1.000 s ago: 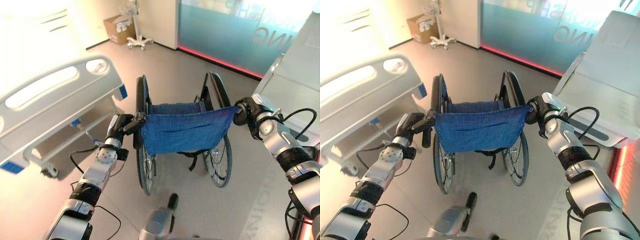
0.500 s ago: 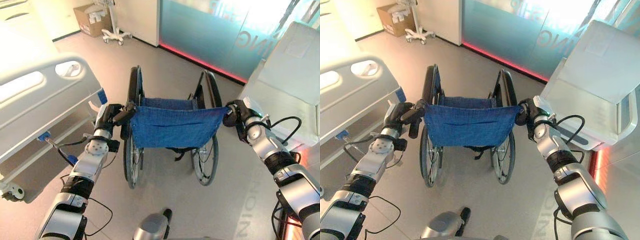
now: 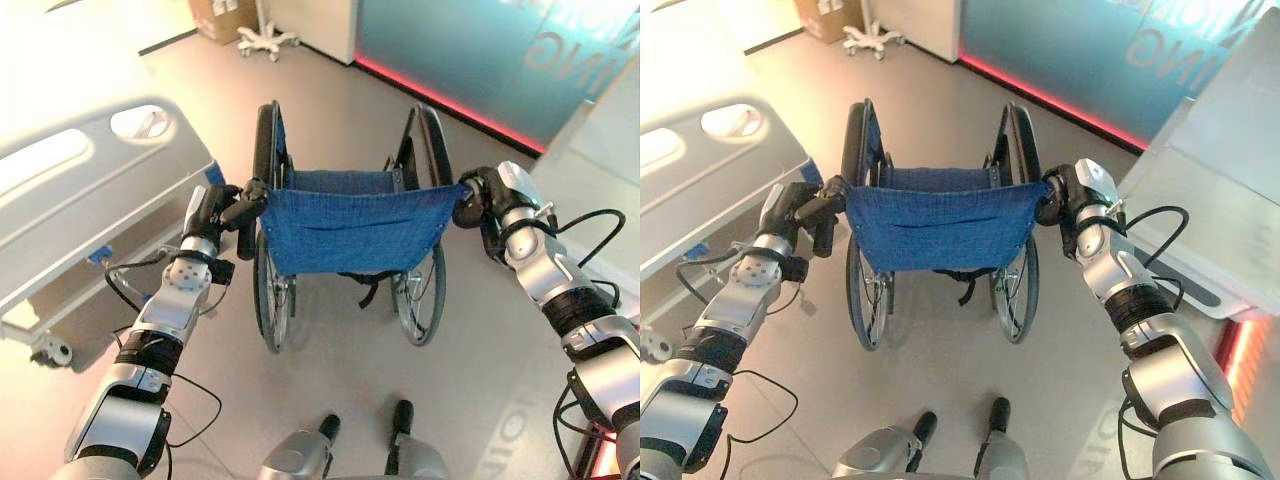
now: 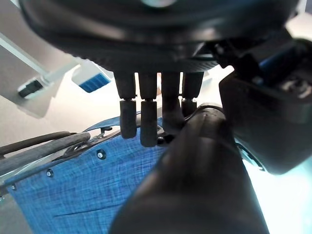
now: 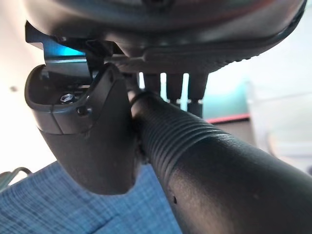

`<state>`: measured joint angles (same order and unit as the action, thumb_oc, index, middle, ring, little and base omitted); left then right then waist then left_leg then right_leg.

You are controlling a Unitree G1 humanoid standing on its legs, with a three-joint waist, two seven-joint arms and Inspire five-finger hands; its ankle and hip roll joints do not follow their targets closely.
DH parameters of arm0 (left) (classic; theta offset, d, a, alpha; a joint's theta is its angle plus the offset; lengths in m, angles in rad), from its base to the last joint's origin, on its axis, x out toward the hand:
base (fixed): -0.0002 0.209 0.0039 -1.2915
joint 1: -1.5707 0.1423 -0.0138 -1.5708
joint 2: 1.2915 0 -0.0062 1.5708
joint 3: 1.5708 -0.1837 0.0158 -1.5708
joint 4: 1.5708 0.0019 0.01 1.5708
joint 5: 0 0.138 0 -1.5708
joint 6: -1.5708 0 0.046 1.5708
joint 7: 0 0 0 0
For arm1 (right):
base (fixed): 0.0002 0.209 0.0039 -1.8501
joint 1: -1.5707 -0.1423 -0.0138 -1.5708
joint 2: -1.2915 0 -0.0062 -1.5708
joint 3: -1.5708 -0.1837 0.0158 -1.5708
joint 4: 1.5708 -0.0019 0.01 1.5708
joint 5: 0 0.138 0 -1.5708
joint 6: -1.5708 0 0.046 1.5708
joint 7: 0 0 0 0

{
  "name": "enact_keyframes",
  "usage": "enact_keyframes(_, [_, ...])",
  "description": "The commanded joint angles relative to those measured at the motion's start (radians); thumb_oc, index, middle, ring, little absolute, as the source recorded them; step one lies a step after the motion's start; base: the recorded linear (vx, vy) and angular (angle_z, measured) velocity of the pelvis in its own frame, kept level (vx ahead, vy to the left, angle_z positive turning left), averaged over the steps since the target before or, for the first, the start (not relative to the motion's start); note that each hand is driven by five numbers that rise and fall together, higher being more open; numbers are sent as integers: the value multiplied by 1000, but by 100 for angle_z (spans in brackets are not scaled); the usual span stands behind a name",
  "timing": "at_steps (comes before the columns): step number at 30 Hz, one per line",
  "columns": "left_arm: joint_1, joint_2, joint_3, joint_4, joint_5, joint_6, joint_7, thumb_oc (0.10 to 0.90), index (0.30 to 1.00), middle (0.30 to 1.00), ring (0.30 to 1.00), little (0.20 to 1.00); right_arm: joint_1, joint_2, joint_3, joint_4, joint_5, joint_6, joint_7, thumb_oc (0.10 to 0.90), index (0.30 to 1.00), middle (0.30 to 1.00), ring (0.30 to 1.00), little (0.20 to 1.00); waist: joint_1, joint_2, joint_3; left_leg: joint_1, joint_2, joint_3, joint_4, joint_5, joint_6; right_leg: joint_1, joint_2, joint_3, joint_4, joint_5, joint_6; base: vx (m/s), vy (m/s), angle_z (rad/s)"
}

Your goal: Push the wheelchair next to the bed

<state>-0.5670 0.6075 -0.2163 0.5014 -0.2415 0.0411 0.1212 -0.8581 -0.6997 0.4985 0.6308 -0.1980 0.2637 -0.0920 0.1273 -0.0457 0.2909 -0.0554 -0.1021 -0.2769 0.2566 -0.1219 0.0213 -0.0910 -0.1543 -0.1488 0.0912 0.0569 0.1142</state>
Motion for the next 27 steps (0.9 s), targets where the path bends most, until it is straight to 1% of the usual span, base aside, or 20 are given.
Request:
enact_keyframes(1, [99, -17, -132, -52, 96, 7, -40, 400, 300, 300, 300, 300, -79, -65, 126, -88, -87, -66, 159, 400, 300, 300, 300, 300, -17, -32, -28, 125, 145, 125, 24, -82, -22, -101, -33, 5, 128, -13, 12, 377, -203, 50])
enact_keyframes(2, [102, -20, -133, -52, 98, 10, -39, 400, 300, 300, 300, 300, -73, -67, 124, -91, -93, -72, 163, 400, 300, 300, 300, 300, -21, -29, -31, 133, 153, 127, 18, -70, -26, -96, -29, 2, 128, -17, 7, 413, -226, 53])
enact_keyframes(3, [112, -40, -133, -48, 109, 8, -34, 400, 300, 300, 300, 300, -61, -81, 124, -97, -111, -79, 169, 400, 300, 300, 300, 300, -37, -21, -47, 158, 192, 145, 15, -2, -42, -86, -16, -23, 133, -40, -12, 473, -261, 62])
enact_keyframes(4, [119, -54, -136, -43, 110, 4, -28, 400, 300, 300, 300, 300, -57, -85, 129, -94, -111, -70, 165, 400, 300, 300, 300, 300, -50, -16, -59, 180, 214, 155, 15, 42, -55, -78, -6, -38, 137, -54, -26, 512, -271, 63])
enact_keyframes(7, [104, -74, -153, -22, 109, -2, -35, 400, 300, 300, 300, 300, -47, -84, 126, -71, -113, -57, 169, 400, 300, 300, 300, 300, -74, -15, -73, 181, 258, 204, 64, 140, -67, -47, 14, -66, 139, -84, -64, 327, -201, 42])
enact_keyframes(9, [89, -94, -169, -5, 116, -2, -44, 400, 300, 300, 300, 300, -38, -85, 126, -59, -109, -47, 174, 400, 300, 300, 300, 300, -79, -20, -70, 152, 261, 239, 131, 157, -62, -2, 34, -79, 132, -106, -90, 334, -231, 39])
enact_keyframes(10, [87, -96, -171, -3, 117, -1, -45, 400, 300, 300, 300, 300, -37, -85, 126, -57, -108, -46, 174, 400, 300, 300, 300, 300, -81, -23, -72, 145, 257, 241, 132, 163, -61, 2, 34, -81, 128, -105, -92, 398, -237, 40])
enact_keyframes(12, [76, -123, -187, 6, 135, 3, -46, 400, 300, 300, 300, 300, -33, -59, 124, -15, -101, -35, 161, 400, 300, 300, 300, 300, -49, -23, -45, 43, 151, 239, 138, 110, -27, 86, 77, -53, 106, -121, -96, 439, -205, 25])
enact_keyframes(13, [75, -128, -189, 0, 140, 8, -46, 400, 300, 300, 300, 300, -35, -47, 123, -6, -98, -23, 155, 400, 300, 300, 300, 300, -40, -23, -41, 3, 117, 246, 115, 111, -23, 104, 87, -46, 91, -121, -95, 314, -113, 16])
enact_keyframes(14, [75, -128, -189, -2, 141, 10, -46, 400, 300, 300, 300, 300, -37, -44, 123, -3, -98, -17, 154, 400, 300, 300, 300, 300, -35, -20, -35, -4, 111, 252, 116, 104, -23, 113, 93, -42, 89, -125, -95, 372, -88, 9])
enact_keyframes(15, [78, -127, -194, -3, 146, 7, -47, 400, 300, 300, 300, 300, -38, -25, 116, -2, -79, 25, 156, 400, 300, 300, 300, 300, -11, -8, -15, -105, 62, 287, 91, 132, -33, 169, 122, -32, 62, -134, -97, 370, -59, 11])
enact_keyframes(16, [79, -124, -197, -4, 151, 5, -45, 400, 300, 300, 300, 300, -35, -18, 112, -6, -69, 48, 158, 400, 300, 300, 300, 300, 2, 1, -5, -139, 47, 295, 80, 148, -40, 192, 138, -21, 55, -141, -99, 628, -66, 18])
enact_keyframes(17, [85, -109, -195, -15, 168, 22, -51, 400, 300, 300, 300, 300, -31, -1, 107, -13, -37, 92, 164, 400, 300, 300, 300, 300, 36, 21, 9, -216, 18, 295, 27, 228, -56, 245, 179, 21, 44, -160, -106, 542, -16, 20])
enact_keyframes(19, [101, -79, -185, -26, 185, 29, -54, 400, 300, 300, 300, 300, -37, 13, 104, 6, -2, 112, 181, 400, 300, 300, 300, 300, 81, 45, 12, -251, -4, 257, -102, 323, -75, 299, 219, 78, 44, -184, -110, 577, 55, -22])
enact_keyframes(20, [103, -68, -176, -33, 187, 37, -55, 400, 300, 300, 300, 300, -45, 21, 103, 15, -4, 109, 200, 400, 300, 300, 300, 300, 92, 53, 7, -255, -5, 241, -132, 338, -76, 309, 228, 96, 47, -194, -111, 446, 117, -72])
enact_keyframes(22, [101, -59, -165, -37, 201, 47, -60, 400, 300, 300, 300, 300, -55, 30, 103, 32, -11, 104, 221, 400, 300, 300, 300, 300, 99, 60, 3, -243, -3, 247, -149, 340, -72, 313, 233, 111, 63, -216, -115, 291, 160, -119])
enact_keyframes(23, [91, -45, -163, -20, 207, 55, -66, 400, 300, 300, 300, 300, -56, 38, 107, 51, -16, 99, 232, 400, 300, 300, 300, 300, 86, 60, -16, -208, 10, 293, -102, 254, -37, 295, 218, 91, 104, -243, -112, 367, 229, -140])
enact_keyframes(25, [81, -32, -169, -1, 191, 66, -72, 400, 300, 300, 300, 300, -24, 49, 89, 44, -25, 103, 255, 400, 300, 300, 300, 300, 84, 50, -30, -217, 6, 314, -41, 204, -21, 313, 200, 71, 124, -258, -110, 392, 207, -98])
enact_keyframes(26, [70, -21, -167, 19, 195, 67, -93, 400, 300, 300, 300, 300, 0, 55, 85, 41, -32, 105, 251, 400, 300, 300, 300, 300, 82, 36, -38, -192, 17, 332, -23, 156, 2, 309, 174, 40, 137, -258, -97, 367, 150, -42])
enact_keyframes(27, [63, -16, -170, 36, 202, 65, -100, 400, 300, 300, 300, 300, 15, 62, 84, 44, -32, 106, 243, 400, 300, 300, 300, 300, 83, 31, -45, -171, 17, 330, -27, 143, 11, 310, 162, 26, 155, -248, -86, 398, 157, -28])
